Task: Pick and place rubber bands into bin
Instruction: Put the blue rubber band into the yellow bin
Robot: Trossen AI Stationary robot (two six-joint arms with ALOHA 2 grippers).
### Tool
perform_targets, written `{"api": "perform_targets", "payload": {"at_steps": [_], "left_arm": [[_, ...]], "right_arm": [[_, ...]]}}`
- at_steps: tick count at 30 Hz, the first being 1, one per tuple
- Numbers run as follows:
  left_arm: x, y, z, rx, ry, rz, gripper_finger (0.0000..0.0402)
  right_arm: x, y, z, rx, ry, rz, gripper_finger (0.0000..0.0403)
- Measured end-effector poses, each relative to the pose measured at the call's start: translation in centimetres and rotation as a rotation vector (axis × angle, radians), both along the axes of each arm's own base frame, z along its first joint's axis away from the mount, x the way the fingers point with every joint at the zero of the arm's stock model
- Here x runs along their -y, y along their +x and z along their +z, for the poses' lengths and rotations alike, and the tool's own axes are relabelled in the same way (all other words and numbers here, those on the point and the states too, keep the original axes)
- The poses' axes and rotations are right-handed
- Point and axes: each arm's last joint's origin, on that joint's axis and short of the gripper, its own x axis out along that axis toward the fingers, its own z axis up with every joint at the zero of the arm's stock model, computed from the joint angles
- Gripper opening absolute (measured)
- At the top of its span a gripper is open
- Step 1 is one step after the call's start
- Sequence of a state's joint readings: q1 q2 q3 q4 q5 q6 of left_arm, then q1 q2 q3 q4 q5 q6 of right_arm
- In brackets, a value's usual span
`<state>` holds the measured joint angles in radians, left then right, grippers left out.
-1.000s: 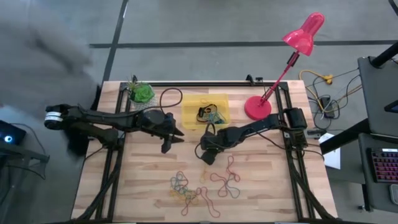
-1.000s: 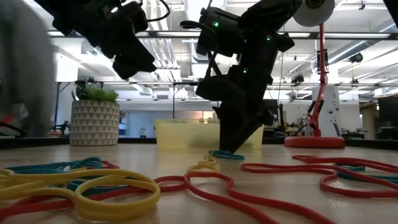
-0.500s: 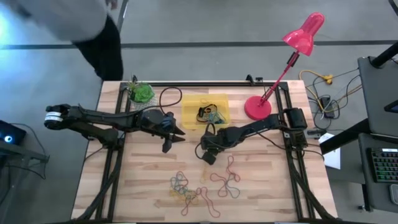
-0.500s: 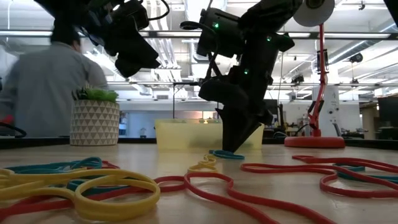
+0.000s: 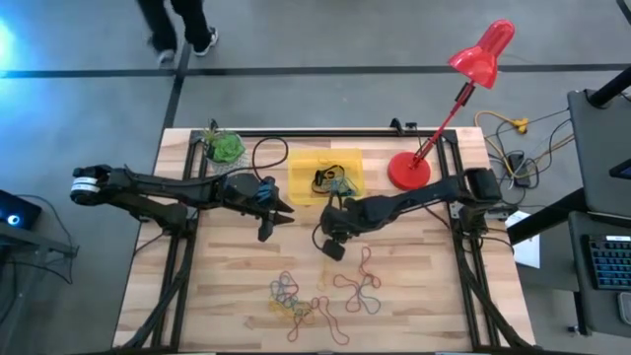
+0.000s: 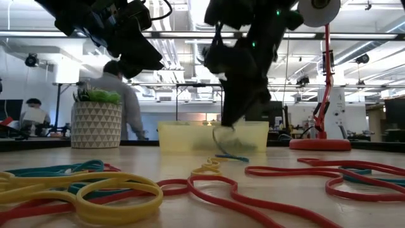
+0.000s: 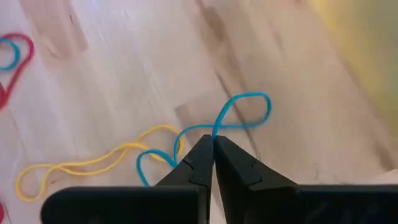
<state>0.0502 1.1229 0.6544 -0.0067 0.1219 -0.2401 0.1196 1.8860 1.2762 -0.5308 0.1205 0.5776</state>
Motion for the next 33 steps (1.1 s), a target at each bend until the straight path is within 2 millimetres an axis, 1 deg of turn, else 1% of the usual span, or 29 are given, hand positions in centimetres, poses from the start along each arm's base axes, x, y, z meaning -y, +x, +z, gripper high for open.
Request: {"api": "perform_targets", "payload": {"at_steps": [3,7,11,15,18,21,25,29,33], "left_arm": [[0.0,0.0,0.0,0.000,0.008,-0.004,0.0121],[0.0,0.0,0.0,0.001,0.011,-0.002,0.0121],[0.0,0.0,0.0,0.001,0.012,0.000,0.0121],[0.0,0.0,0.1,0.007,0.013,0.000,0.0121],[0.0,0.1,0.2,0.019,0.014,0.001,0.0121],[0.0,0.2,0.4,0.036,0.015,0.001,0.0121],[0.0,0.2,0.4,0.036,0.014,0.002,0.0121],[0.0,0.2,0.4,0.036,0.008,0.004,0.0121],[0.0,0.2,0.5,0.037,-0.009,0.013,0.0121]], "right_arm": [[0.0,-0.4,1.4,0.037,-0.009,0.012,0.0008],[0.1,-0.8,4.1,0.123,-0.037,0.032,0.0008],[0.4,-1.4,5.9,0.177,-0.084,0.019,0.0008],[1.2,-1.8,8.2,0.244,-0.143,0.012,0.0008],[2.1,-2.0,9.5,0.275,-0.197,-0.009,0.0008],[3.2,-2.0,10.8,0.303,-0.247,-0.012,0.0008],[5.4,-1.8,12.2,0.320,-0.303,-0.016,0.0008],[8.1,-1.8,13.1,0.317,-0.367,-0.047,0.0008],[10.8,-2.2,13.1,0.294,-0.404,-0.089,0.0008]]}}
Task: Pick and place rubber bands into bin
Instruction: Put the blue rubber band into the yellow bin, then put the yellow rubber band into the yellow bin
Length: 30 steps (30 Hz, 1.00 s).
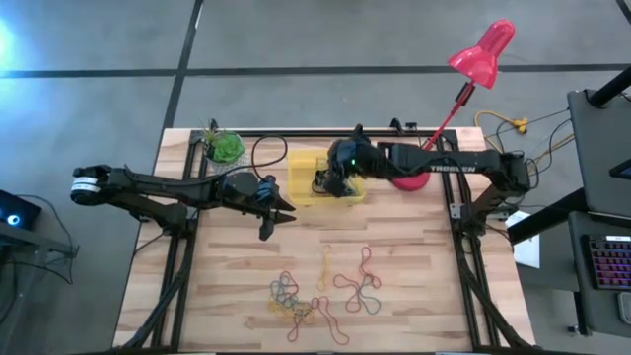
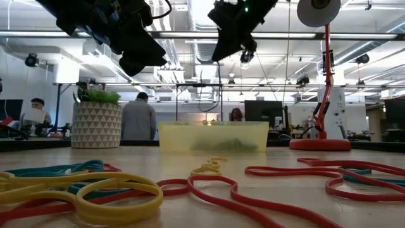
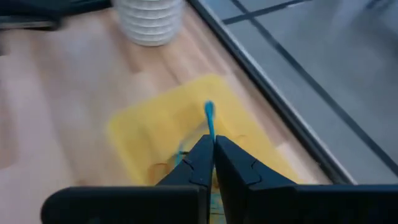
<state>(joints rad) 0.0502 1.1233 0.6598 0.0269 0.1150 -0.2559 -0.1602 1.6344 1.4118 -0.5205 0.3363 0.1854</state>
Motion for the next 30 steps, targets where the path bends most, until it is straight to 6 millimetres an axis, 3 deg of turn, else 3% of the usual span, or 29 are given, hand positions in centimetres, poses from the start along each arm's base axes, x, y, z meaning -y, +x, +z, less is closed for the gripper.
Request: {"api": "perform_targets", "payload": {"at_steps": [9,21,30], "left_arm": [[0.0,0.0,0.0,0.000,-0.024,0.011,0.0121],[0.0,0.0,0.0,0.000,-0.023,0.012,0.0121],[0.0,0.1,0.1,0.017,-0.016,0.025,0.0121]], "right_arm": [[4.2,-1.6,-2.1,-0.082,0.053,-0.089,0.0008],[4.6,-2.5,-4.6,-0.132,0.112,-0.128,0.0011],[4.4,-2.5,-5.1,-0.133,0.164,-0.088,0.0096]]}}
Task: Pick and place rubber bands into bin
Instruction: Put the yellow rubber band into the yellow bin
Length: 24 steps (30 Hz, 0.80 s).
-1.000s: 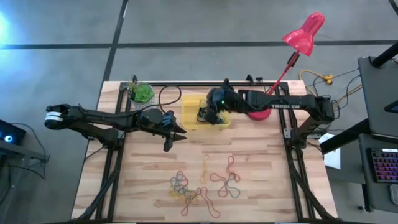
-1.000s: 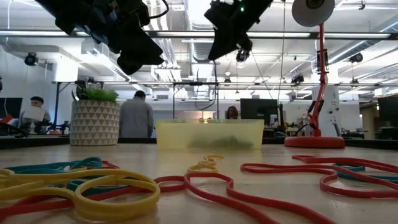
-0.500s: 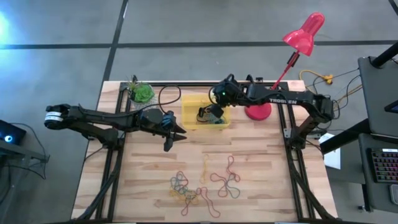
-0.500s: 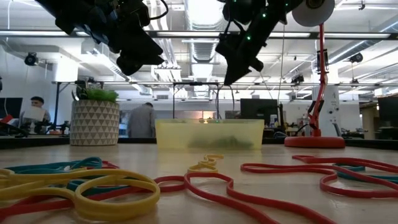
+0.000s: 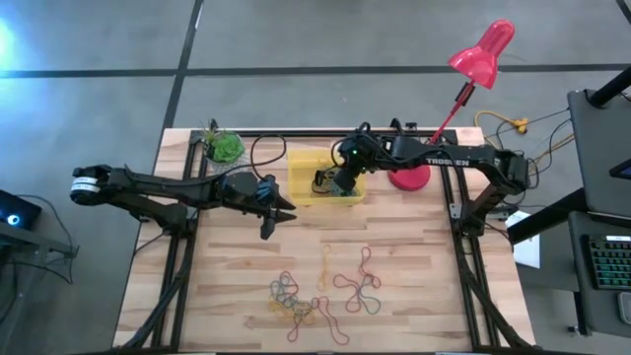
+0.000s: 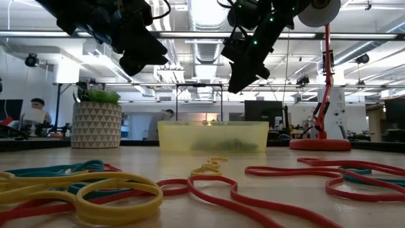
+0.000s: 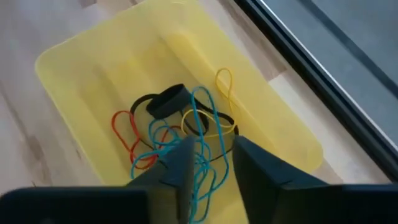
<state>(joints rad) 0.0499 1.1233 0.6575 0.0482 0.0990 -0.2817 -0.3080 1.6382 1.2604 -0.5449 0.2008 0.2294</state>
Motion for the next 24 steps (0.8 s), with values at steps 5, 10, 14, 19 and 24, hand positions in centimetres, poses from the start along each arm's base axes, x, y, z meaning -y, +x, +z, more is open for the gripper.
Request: {"api": "perform_targets", "payload": {"at_steps": [5,10,14,19,24], "left_arm": [[0.0,0.0,0.0,-0.004,-0.001,0.000,0.0121],[0.1,-0.2,-0.5,-0.023,-0.013,-0.027,0.0121],[0.5,-0.5,-1.0,-0.076,-0.045,-0.121,0.0121],[1.7,-1.2,-2.1,-0.201,-0.020,-0.233,0.0121],[3.2,-1.4,-2.8,-0.256,0.004,-0.315,0.0121]], "right_arm": [[-0.3,0.1,0.0,0.020,0.070,0.066,0.0142],[-1.7,0.3,-0.5,0.048,0.254,0.241,0.0157],[-3.8,0.1,-1.3,-0.006,0.356,0.338,0.0153],[-7.0,-0.4,-2.5,-0.107,0.412,0.422,0.0144],[-9.8,-1.0,-4.1,-0.175,0.445,0.457,0.0134]]}}
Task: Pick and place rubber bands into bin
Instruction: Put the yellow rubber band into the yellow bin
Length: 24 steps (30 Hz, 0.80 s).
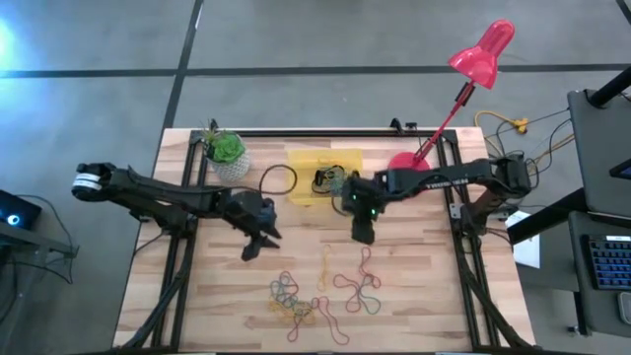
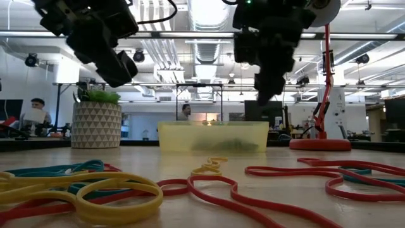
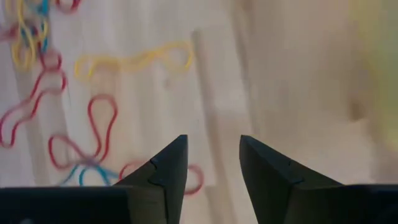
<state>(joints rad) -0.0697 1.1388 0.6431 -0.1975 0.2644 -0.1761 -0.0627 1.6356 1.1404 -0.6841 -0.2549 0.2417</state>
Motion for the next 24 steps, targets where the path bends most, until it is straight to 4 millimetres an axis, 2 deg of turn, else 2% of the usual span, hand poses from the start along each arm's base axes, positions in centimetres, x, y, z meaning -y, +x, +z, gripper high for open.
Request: {"api": "perform_targets", "payload": {"at_steps": [6,11,17,24], "left_arm": [[2.0,1.0,-0.2,-0.020,0.062,-0.064,0.0121],[2.2,2.9,0.1,-0.003,0.179,-0.036,0.0121],[2.5,6.1,0.3,0.018,0.345,-0.091,0.0121],[2.5,11.3,-1.4,-0.155,0.394,-0.112,0.0121]], "right_arm": [[-2.8,-1.4,-2.0,-0.073,0.024,0.022,0.0125],[-4.7,-2.8,-2.8,-0.053,0.051,0.018,0.0127],[-5.9,-4.7,-2.3,0.015,0.031,-0.050,0.0127],[-6.2,-7.5,-0.7,0.114,-0.009,-0.170,0.0120]]}}
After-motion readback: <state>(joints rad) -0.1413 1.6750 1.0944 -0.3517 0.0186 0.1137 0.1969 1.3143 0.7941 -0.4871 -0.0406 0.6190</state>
